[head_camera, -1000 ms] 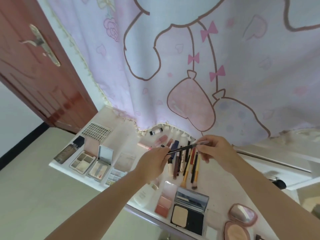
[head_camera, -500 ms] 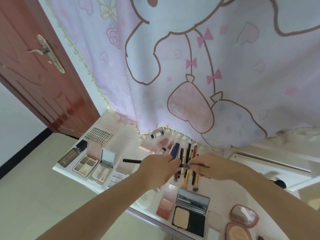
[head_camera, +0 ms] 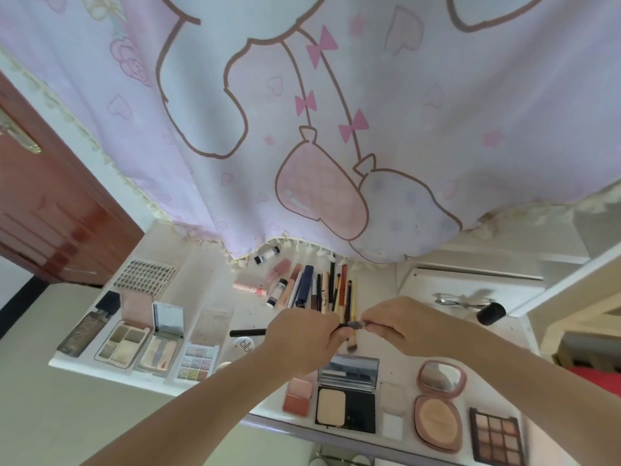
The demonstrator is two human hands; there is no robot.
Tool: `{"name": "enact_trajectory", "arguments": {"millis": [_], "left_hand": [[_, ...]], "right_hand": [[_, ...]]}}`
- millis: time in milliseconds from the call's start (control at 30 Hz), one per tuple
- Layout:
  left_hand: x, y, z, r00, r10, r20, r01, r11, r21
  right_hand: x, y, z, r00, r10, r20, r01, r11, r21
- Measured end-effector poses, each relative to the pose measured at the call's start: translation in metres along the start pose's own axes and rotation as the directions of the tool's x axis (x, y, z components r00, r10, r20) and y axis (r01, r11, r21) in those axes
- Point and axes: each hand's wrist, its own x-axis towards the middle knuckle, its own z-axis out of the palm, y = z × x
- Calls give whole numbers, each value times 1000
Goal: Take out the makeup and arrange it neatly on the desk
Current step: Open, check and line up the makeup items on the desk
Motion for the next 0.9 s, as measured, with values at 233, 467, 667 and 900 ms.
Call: {"name": "enact_trajectory", "arguments": {"millis": [233,467,667,900], "left_hand": [[13,8,-4,989,143,40,-145,989,40],[12,5,-9,963,213,165,-236,962,135],[6,7,-12,932,244,267,-284,951,123],[13,1,-17,932,145,333,-106,986,-132]], "right_hand": [[-15,10,-6,977,193,89,-204,967,152],[-22,16,-3,931,217,292,-332,837,435],[-16,6,-1,906,149,396,-275,918,285],[-19,9,4,971,154,183,-77,926,-371]]}}
